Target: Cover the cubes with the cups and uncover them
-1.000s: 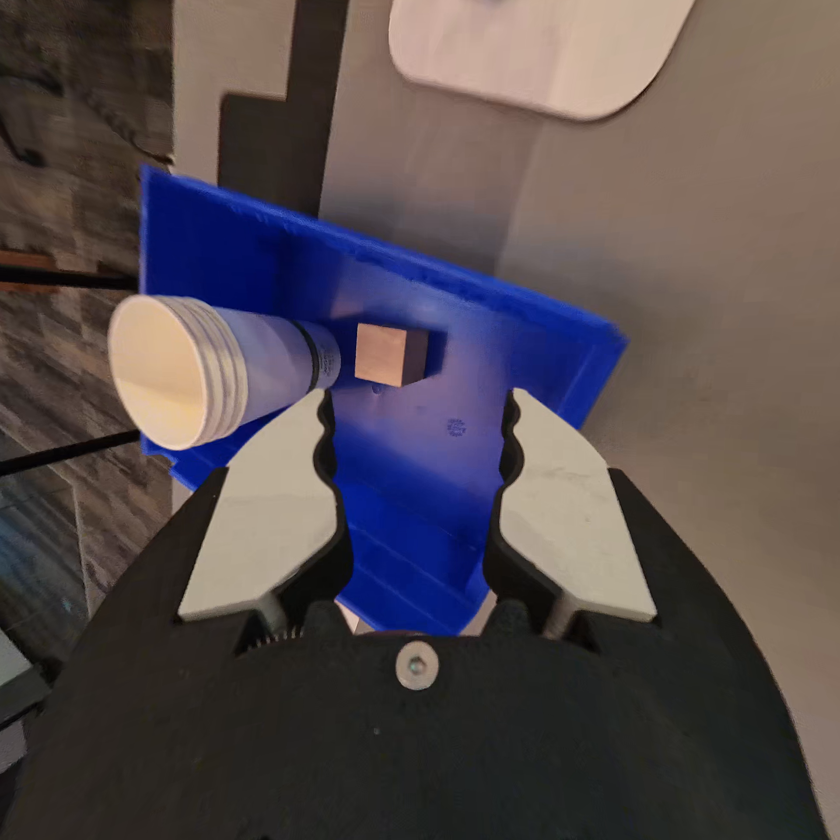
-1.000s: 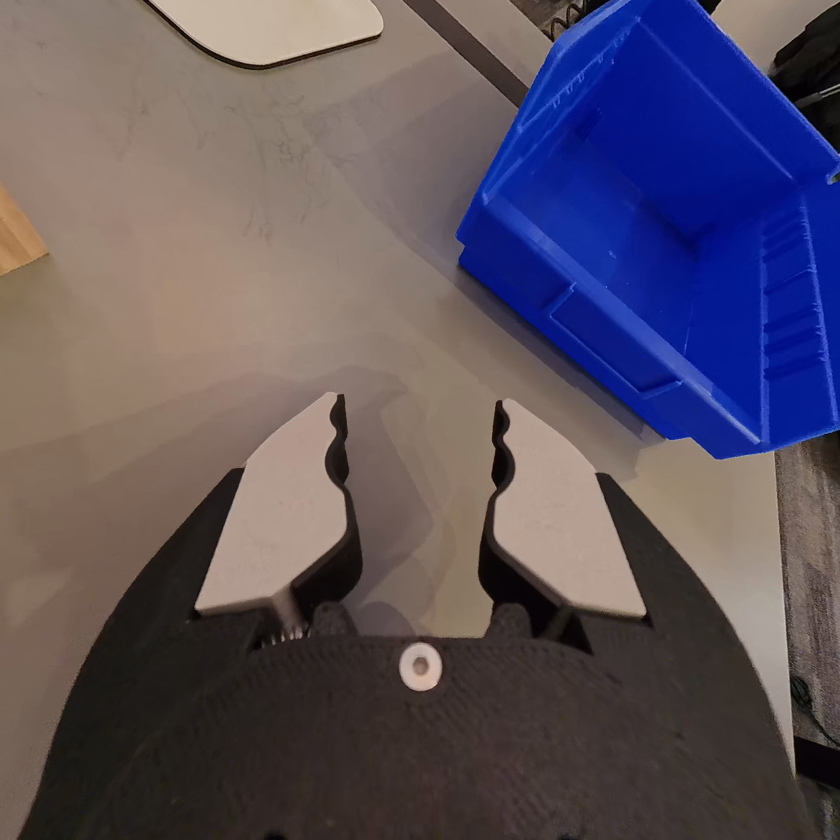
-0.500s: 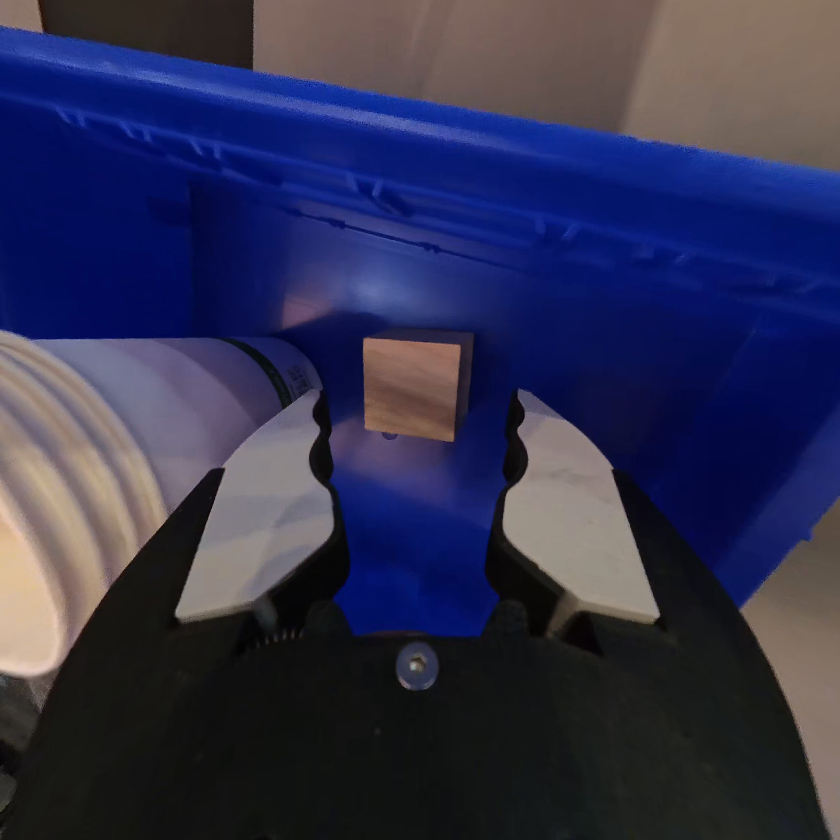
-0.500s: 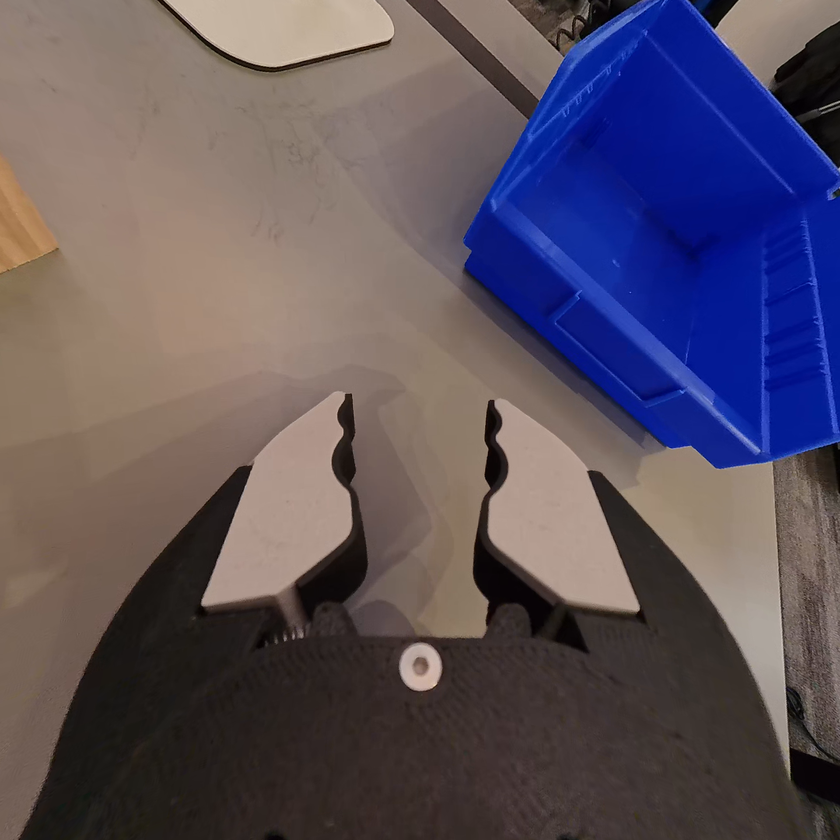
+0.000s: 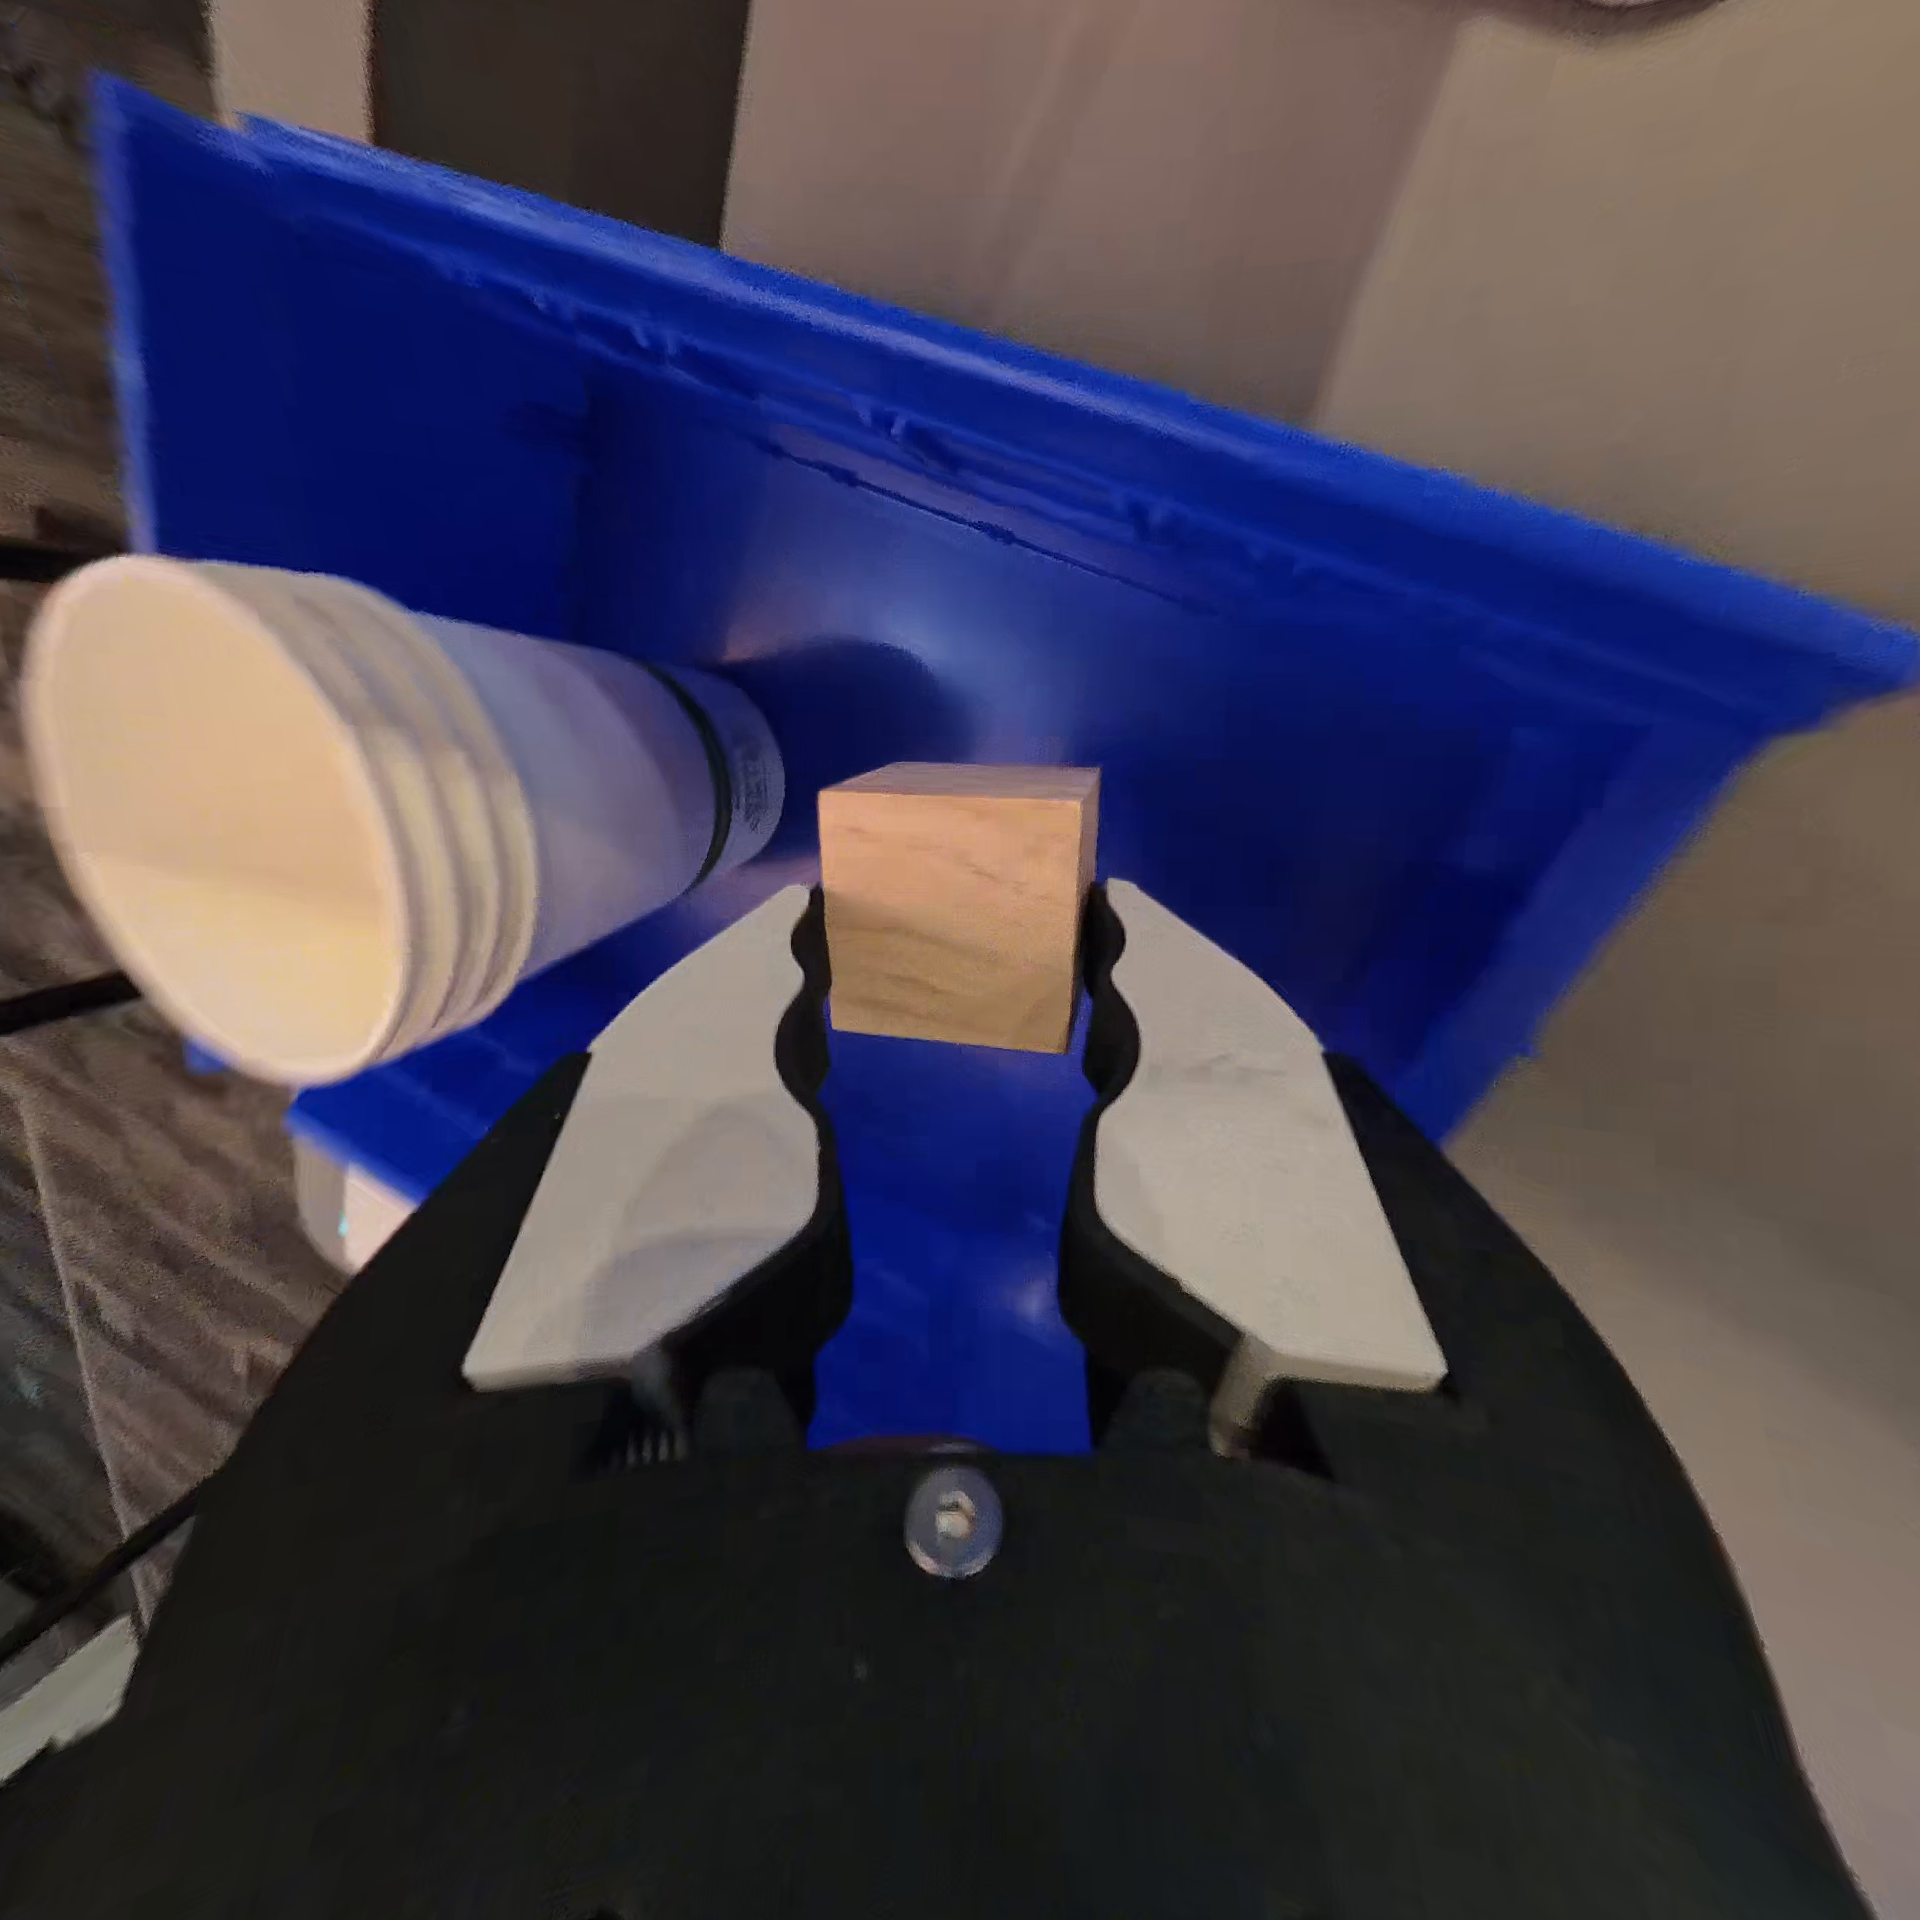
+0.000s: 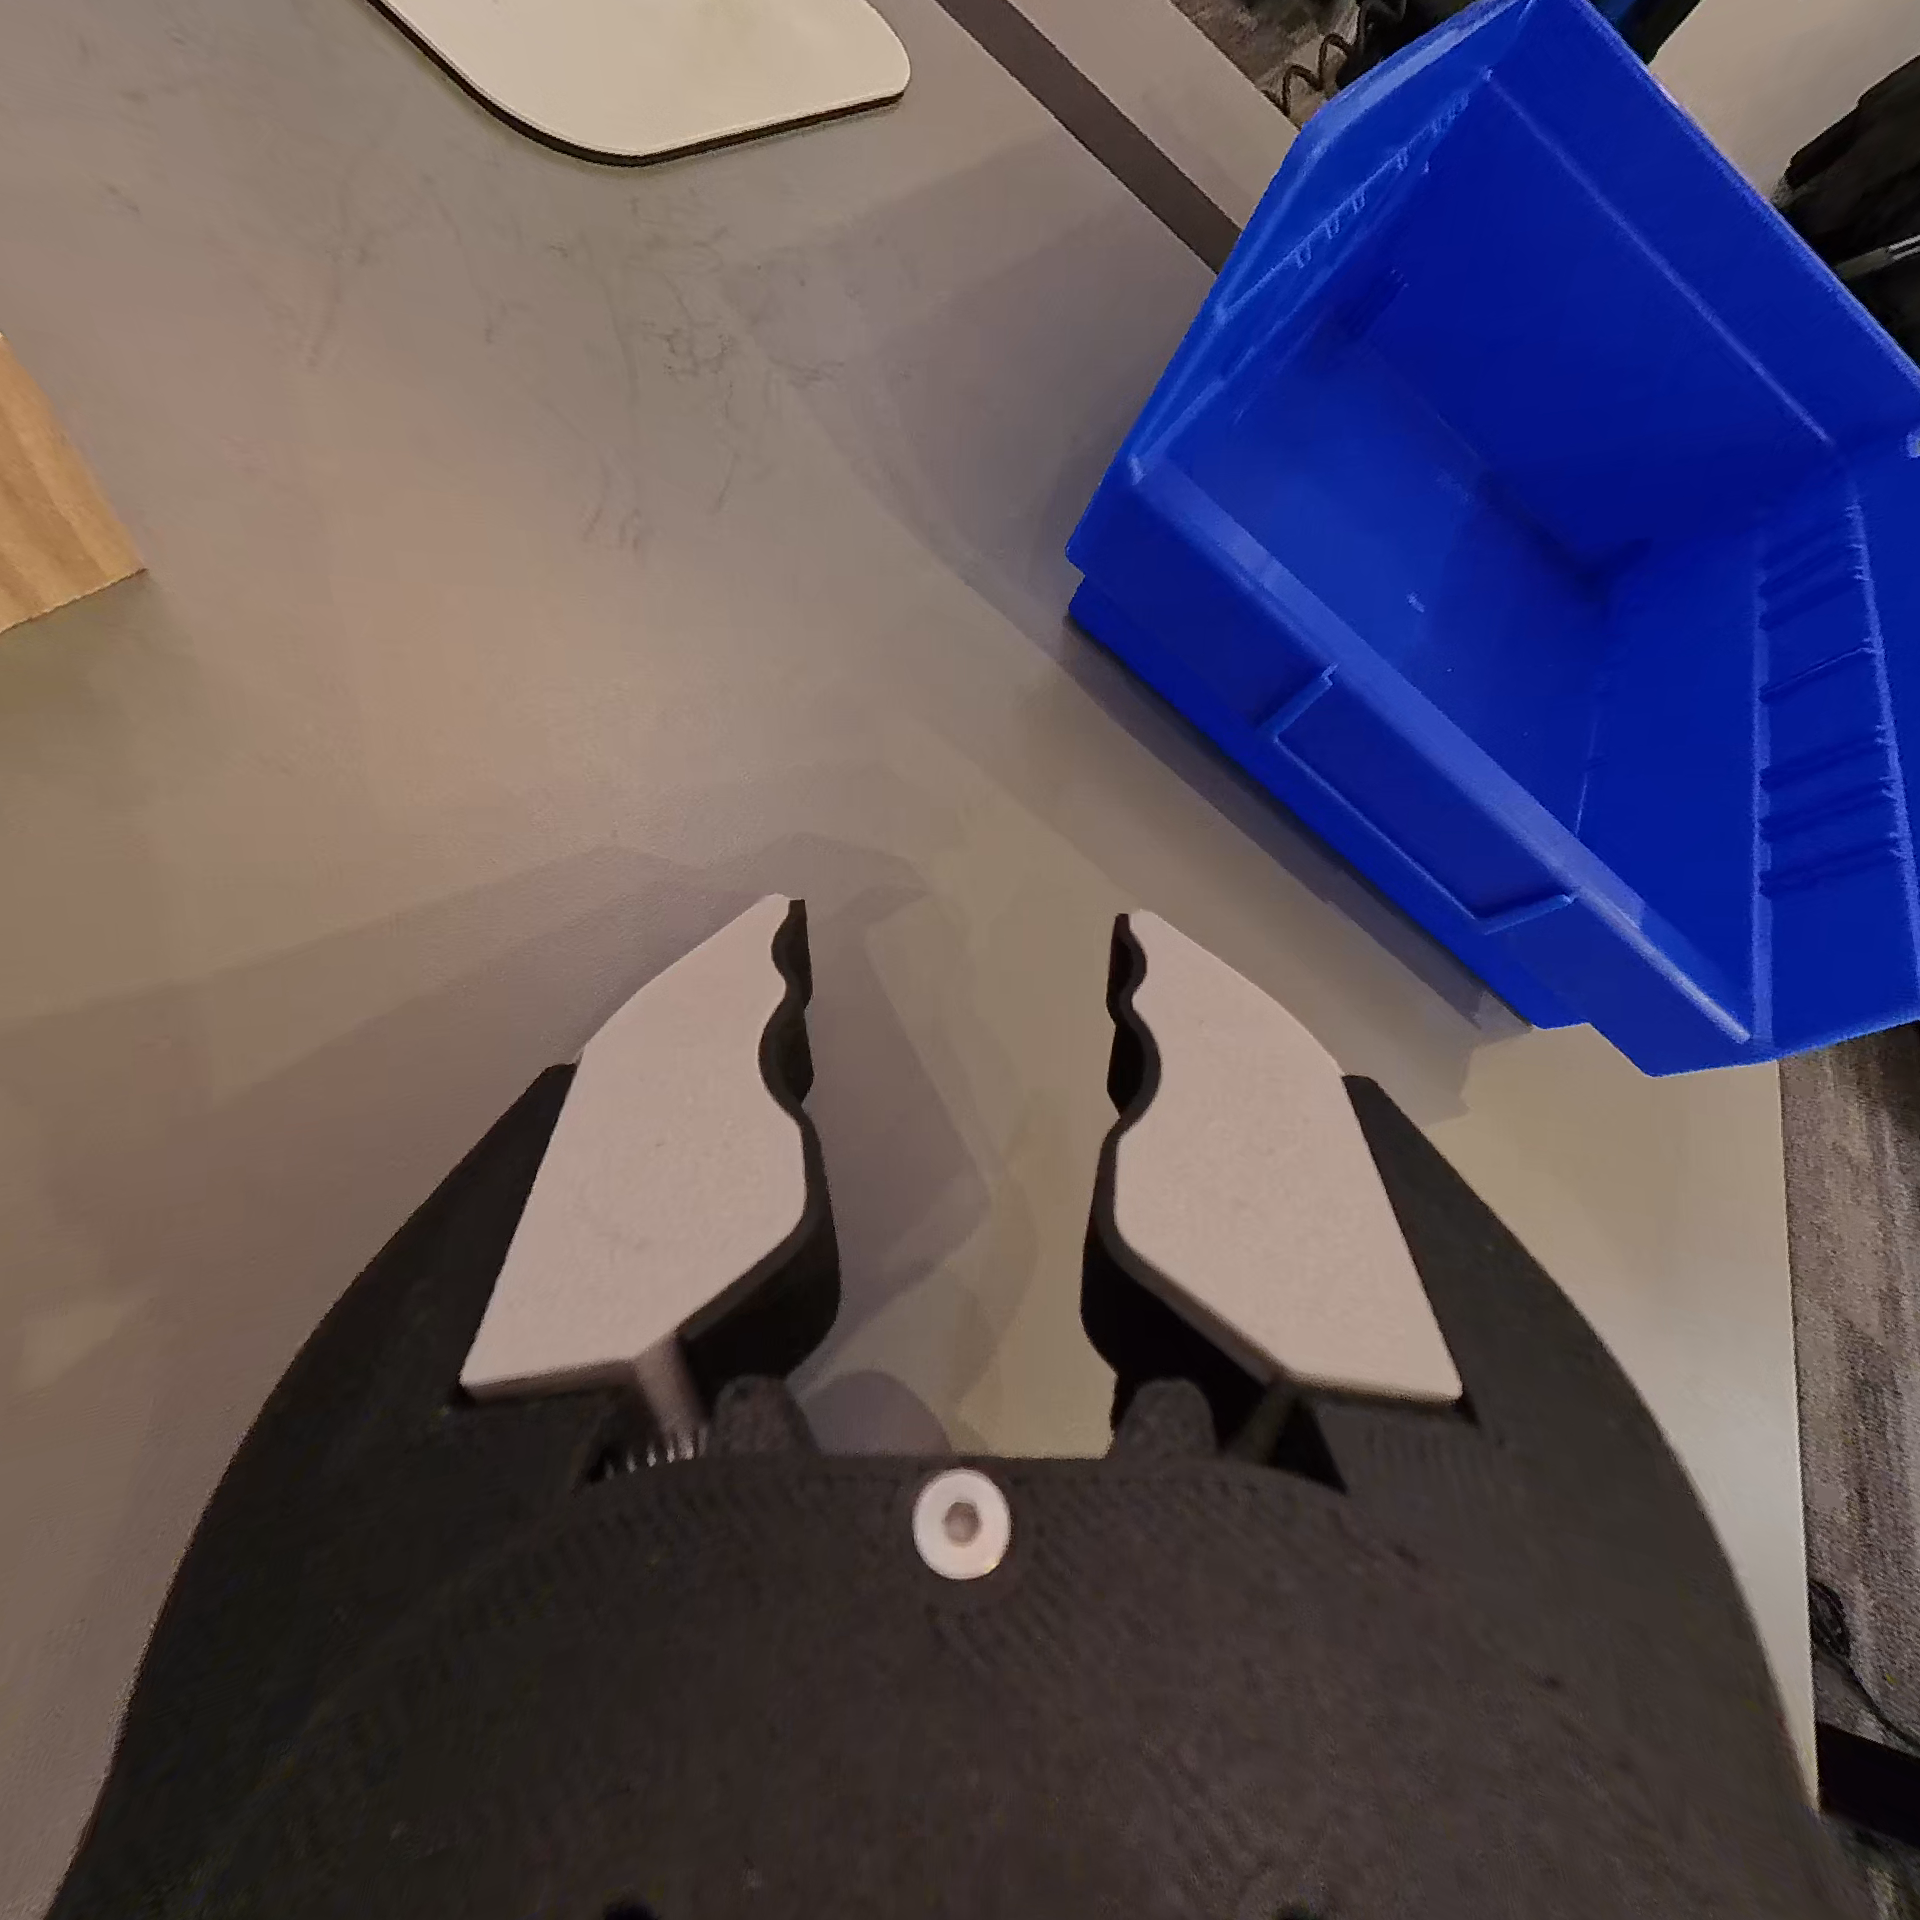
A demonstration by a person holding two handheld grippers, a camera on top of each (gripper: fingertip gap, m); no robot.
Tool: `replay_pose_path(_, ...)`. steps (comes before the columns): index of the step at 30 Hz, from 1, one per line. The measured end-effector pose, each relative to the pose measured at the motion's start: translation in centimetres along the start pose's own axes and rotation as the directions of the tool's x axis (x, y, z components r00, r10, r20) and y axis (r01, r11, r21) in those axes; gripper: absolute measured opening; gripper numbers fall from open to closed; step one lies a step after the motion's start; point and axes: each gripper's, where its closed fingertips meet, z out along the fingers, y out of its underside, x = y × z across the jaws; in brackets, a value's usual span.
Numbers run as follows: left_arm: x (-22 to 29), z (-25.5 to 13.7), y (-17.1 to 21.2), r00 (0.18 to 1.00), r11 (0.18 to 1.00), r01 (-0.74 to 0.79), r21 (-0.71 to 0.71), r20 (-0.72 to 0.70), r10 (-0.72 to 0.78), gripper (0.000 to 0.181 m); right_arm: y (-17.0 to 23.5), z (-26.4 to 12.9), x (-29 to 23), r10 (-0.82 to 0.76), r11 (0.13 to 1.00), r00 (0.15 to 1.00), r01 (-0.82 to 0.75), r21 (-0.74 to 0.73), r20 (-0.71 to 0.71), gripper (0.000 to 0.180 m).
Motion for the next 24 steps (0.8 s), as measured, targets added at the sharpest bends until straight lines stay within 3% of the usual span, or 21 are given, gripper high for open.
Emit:
replay_pose_path(6, 6.2, -9.4, -4.6, 0.999, 0.997, 0.038, 0.069, 0.001, -0.039, 0.047, 0.1, -0.3, 0.3, 0.020, 1.000, 0.999, -0.020, 0.022, 0.038, 0.063)
replay_pose_path(11, 15.0, -12.9, -15.0, 0.997, 0.979, -0.035, 0.202, -0.061, 0.049, 0.047, 2.1, -1.3, 1.7, 0.030, 1.000, 0.997, -0.029, -0.005, 0.064, 0.067)
replay_pose_path(14, 20.8, -12.4, -22.7, 0.983, 0.957, -0.119, 0.266, -0.106, 0.152, 0.046, 3.5, -2.2, 3.2, 0.038, 0.999, 0.998, -0.037, -0.009, 0.040, 0.066)
replay_pose_path(19, 29.1, -7.9, -34.0, 0.946, 0.937, -0.196, 0.290, -0.196, 0.259, 0.047, 6.1, -3.6, 6.5, 0.074, 0.997, 0.997, -0.075, -0.035, -0.035, 0.066)
replay_pose_path(24, 34.9, -2.4, -40.4, 0.919, 0.944, -0.222, 0.244, -0.271, 0.286, 0.046, 6.2, -4.4, 7.2, 0.091, 0.996, 0.995, -0.091, 0.002, -0.050, 0.063)
